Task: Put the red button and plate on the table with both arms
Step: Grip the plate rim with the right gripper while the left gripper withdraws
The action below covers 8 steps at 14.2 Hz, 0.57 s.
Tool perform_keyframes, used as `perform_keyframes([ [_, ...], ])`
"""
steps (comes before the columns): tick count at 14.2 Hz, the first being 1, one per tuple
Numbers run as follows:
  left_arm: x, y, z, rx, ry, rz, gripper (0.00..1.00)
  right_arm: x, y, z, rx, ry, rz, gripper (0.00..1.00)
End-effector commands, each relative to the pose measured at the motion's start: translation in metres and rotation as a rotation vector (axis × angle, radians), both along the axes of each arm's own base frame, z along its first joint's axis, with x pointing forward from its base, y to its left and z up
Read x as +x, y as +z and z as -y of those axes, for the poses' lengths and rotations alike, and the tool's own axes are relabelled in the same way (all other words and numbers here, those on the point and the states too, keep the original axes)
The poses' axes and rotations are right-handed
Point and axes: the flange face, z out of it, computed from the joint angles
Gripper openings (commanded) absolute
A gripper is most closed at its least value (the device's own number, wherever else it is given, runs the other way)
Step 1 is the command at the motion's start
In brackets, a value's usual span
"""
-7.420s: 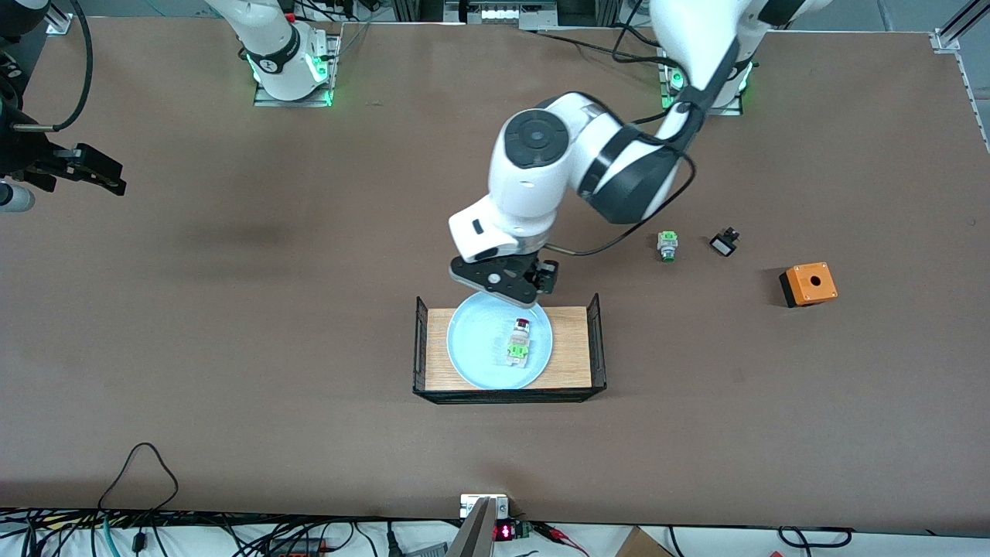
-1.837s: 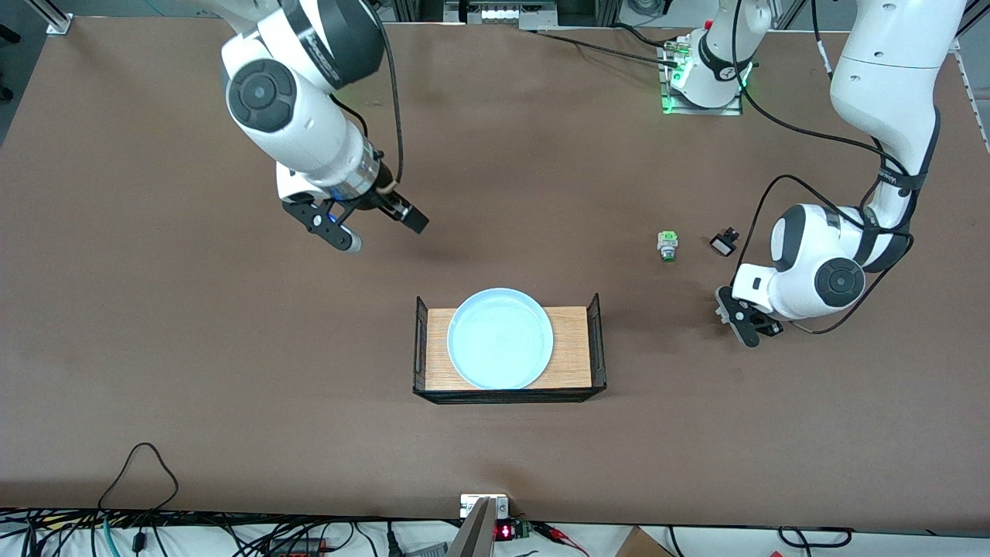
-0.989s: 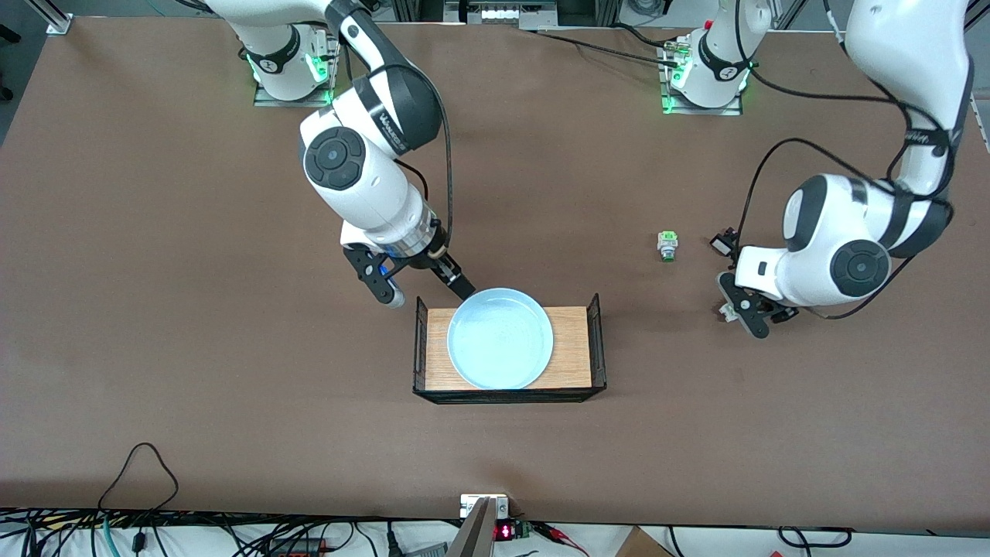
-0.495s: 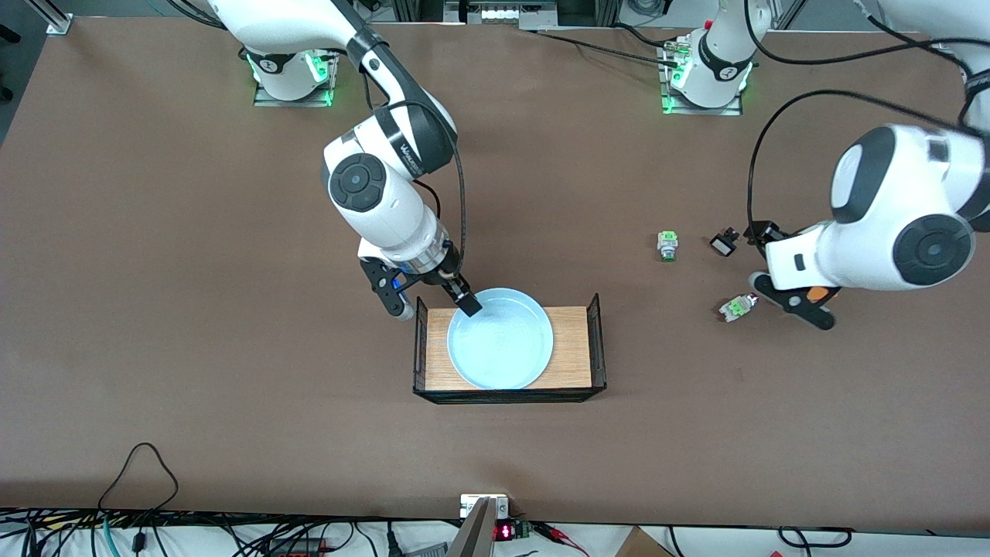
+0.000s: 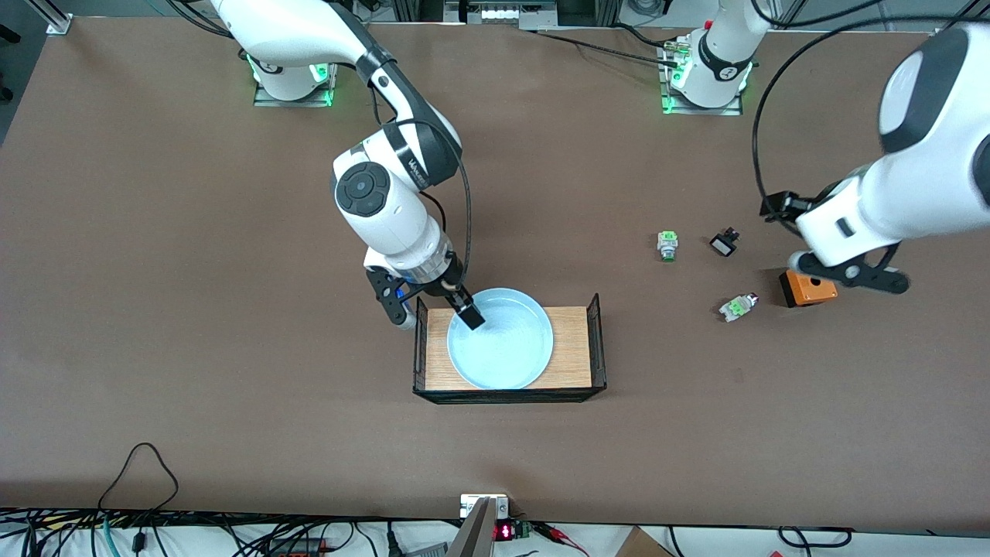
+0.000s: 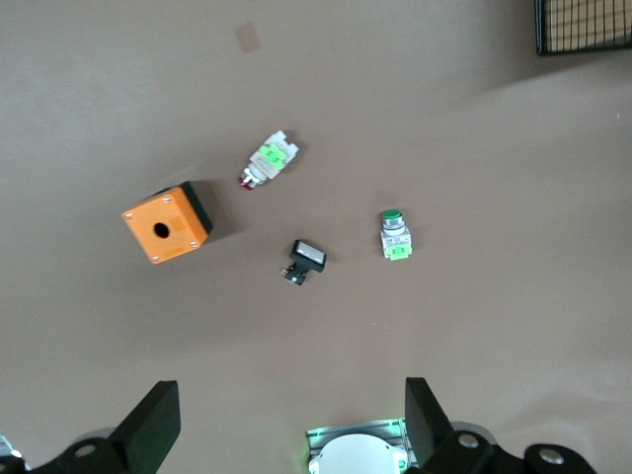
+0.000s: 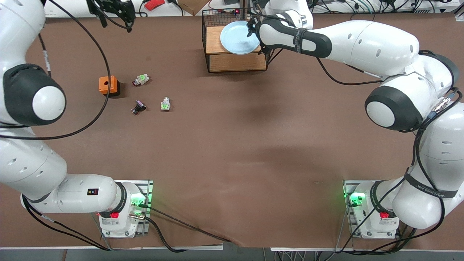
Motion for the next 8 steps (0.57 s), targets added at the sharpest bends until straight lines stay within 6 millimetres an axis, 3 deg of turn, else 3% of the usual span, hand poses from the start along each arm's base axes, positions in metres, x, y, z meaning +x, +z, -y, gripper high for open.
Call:
perform_keyframes([
  [1,-0.051,0.031,-0.046,-0.104,0.147,0.071,1.00,0.006,-0.001,-0.003,0.009,-0.024,0.019,1.00],
  [2,-0.058,0.039,-0.066,-0.127,0.186,0.135,1.00,0.005,-0.002,-0.004,0.009,-0.023,0.017,1.00],
  [4,-0.063,0.051,-0.070,-0.121,0.184,0.275,1.00,0.000,-0.004,-0.010,0.008,-0.015,0.014,1.00],
  [5,-0.068,0.047,-0.072,-0.111,0.181,0.299,1.00,-0.004,-0.005,-0.016,0.008,-0.006,0.012,0.99],
  [8,-0.071,0.045,-0.072,-0.106,0.183,0.280,1.00,-0.007,-0.011,-0.016,0.000,-0.001,0.003,0.96],
])
